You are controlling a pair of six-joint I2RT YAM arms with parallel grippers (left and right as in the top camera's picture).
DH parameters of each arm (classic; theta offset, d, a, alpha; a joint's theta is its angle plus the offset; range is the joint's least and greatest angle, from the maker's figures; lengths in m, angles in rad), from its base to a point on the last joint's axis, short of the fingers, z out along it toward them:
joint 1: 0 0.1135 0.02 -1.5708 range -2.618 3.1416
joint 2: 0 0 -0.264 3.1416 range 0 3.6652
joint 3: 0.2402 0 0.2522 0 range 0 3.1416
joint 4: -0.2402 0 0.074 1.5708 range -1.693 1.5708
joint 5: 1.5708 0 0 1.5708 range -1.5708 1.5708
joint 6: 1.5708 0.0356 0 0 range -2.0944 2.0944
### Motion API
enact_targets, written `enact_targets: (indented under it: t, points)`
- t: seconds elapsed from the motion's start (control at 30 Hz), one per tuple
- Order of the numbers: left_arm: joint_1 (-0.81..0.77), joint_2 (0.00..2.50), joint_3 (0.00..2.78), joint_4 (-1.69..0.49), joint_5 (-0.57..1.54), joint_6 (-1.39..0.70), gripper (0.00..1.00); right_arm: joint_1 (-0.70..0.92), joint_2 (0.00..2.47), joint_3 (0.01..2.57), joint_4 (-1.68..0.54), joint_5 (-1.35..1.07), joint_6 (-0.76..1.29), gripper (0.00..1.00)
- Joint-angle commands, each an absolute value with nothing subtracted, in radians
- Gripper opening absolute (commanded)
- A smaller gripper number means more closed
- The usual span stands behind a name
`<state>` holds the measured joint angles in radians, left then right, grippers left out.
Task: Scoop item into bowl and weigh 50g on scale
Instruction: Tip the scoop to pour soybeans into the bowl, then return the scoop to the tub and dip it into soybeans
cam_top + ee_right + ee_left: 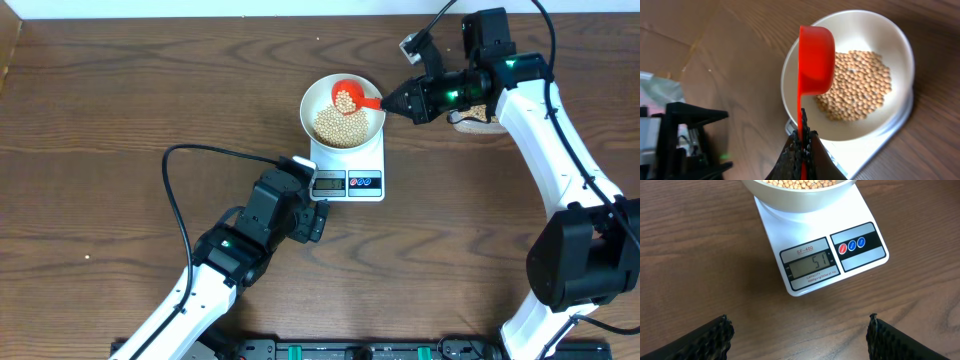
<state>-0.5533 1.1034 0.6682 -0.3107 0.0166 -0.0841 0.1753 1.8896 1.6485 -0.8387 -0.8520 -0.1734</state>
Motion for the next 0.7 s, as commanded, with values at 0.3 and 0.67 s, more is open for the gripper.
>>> enact_targets:
  t: [0.3,0.67]
  points:
    - [-0.551,1.105,0.670,-0.313,0.011,-0.079,0.88,0.052,1.876,1.674,-0.819,-1.161,-0.157,0.01]
    - [-0.551,1.105,0.670,-0.313,0.011,-0.079,0.88,-0.170,1.869,1.674,-0.860,-1.227,-0.143,0.01]
